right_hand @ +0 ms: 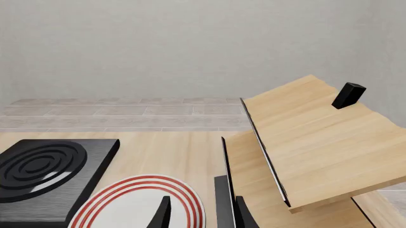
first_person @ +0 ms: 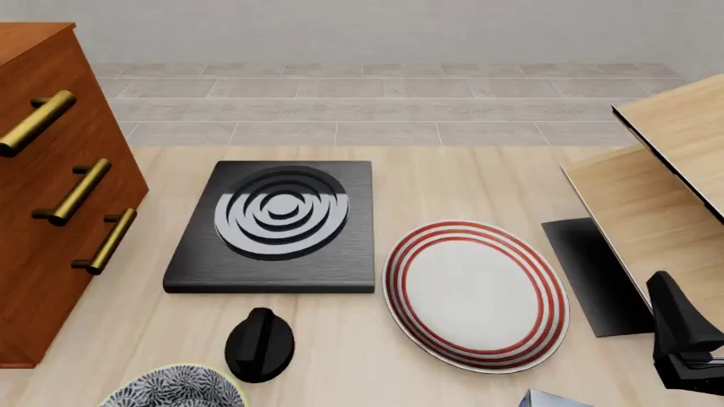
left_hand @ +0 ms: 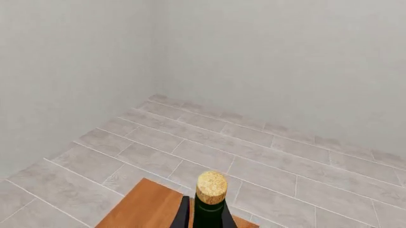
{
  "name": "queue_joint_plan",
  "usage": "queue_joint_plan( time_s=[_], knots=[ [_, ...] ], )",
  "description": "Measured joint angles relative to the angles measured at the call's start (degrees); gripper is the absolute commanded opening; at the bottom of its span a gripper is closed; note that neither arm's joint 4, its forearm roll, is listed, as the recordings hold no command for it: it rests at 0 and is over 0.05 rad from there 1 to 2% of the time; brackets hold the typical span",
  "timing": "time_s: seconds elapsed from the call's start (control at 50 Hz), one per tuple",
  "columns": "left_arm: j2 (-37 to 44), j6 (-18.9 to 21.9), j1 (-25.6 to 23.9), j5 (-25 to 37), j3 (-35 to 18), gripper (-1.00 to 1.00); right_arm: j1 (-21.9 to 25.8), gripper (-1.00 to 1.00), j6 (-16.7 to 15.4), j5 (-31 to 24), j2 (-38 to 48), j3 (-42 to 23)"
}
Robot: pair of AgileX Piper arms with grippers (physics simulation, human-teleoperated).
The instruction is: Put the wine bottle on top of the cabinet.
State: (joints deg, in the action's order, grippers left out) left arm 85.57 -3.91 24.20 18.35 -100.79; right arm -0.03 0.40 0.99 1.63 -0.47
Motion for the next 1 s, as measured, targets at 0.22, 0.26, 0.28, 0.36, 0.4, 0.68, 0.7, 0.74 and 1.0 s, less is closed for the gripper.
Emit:
queue_joint_plan(
  time_s=[0.22,0.26,0.28,0.36,0.4,0.68,0.7,0.74,1.0],
  knots=[
    [0.69,0.76,0.92,-2.43,1.90,-1.00,0.00,1.00,0.00,-0.01,-0.02,0.00],
    [0.72,0.84,1.05,-2.88,2.06,-1.00,0.00,1.00,0.00,-0.01,-0.01,0.00],
    [0.74,0.88,1.10,-3.10,2.15,-1.00,0.00,1.00,0.00,-0.01,-0.01,0.00],
    [0.75,1.08,1.14,-3.94,2.52,-1.00,0.00,1.00,0.00,-0.01,-0.01,0.00],
    [0.75,1.21,1.11,-4.33,2.70,-1.00,0.00,1.00,0.00,0.00,-0.01,0.00],
    [1.06,2.36,0.45,-5.84,3.64,1.00,0.00,1.00,0.00,-0.01,-0.01,0.00],
    [1.17,2.52,0.38,-5.85,3.80,1.00,0.00,1.00,0.00,-0.01,-0.01,0.00],
    [1.37,2.75,0.21,-5.77,4.01,1.00,0.00,1.00,0.00,-0.01,-0.01,0.00],
    [0.87,3.55,-0.96,-4.35,3.94,1.00,0.00,1.00,0.00,0.00,-0.01,0.00]
  ],
)
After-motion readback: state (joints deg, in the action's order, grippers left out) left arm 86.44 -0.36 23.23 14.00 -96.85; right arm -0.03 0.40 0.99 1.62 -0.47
